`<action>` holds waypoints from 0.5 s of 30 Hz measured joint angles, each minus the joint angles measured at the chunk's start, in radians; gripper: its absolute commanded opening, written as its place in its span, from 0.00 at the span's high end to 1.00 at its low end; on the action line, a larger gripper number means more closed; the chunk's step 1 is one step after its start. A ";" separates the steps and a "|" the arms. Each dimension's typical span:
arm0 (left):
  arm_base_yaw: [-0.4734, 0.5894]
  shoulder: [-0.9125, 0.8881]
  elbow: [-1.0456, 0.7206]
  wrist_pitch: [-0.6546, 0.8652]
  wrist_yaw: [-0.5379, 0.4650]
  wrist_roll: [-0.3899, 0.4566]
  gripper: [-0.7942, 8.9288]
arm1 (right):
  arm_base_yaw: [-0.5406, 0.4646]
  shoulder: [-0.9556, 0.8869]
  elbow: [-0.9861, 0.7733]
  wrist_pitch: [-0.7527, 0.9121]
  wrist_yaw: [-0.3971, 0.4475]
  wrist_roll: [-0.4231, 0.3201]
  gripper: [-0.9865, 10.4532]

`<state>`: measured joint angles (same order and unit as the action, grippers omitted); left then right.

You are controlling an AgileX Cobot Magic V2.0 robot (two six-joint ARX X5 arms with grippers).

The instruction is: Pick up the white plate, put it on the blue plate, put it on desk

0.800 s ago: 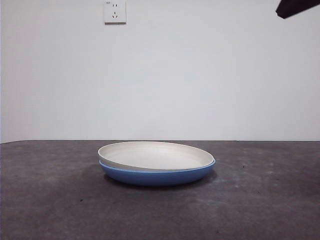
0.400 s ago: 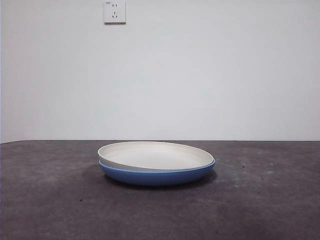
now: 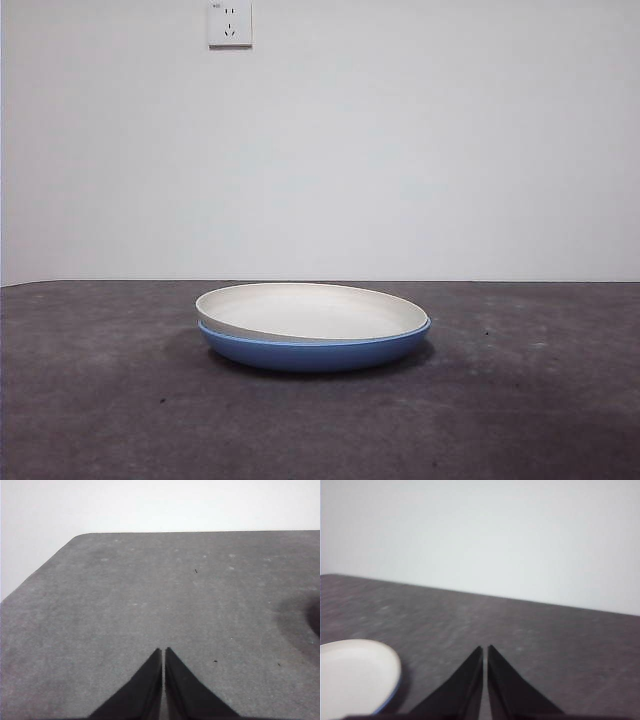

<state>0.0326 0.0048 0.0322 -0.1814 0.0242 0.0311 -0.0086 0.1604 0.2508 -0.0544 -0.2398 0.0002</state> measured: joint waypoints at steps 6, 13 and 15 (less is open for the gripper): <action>0.000 0.000 0.000 0.000 0.000 0.000 0.91 | 0.000 -0.074 -0.110 0.010 0.084 0.000 0.90; 0.000 0.000 0.000 0.000 0.000 0.000 0.91 | 0.000 -0.122 -0.208 0.009 0.087 0.008 0.90; 0.000 0.000 0.000 0.000 0.000 0.000 0.91 | 0.000 -0.135 -0.226 0.007 0.087 0.013 0.90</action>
<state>0.0326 0.0044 0.0322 -0.1814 0.0242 0.0311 -0.0086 0.0254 0.0246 -0.0471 -0.1532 0.0128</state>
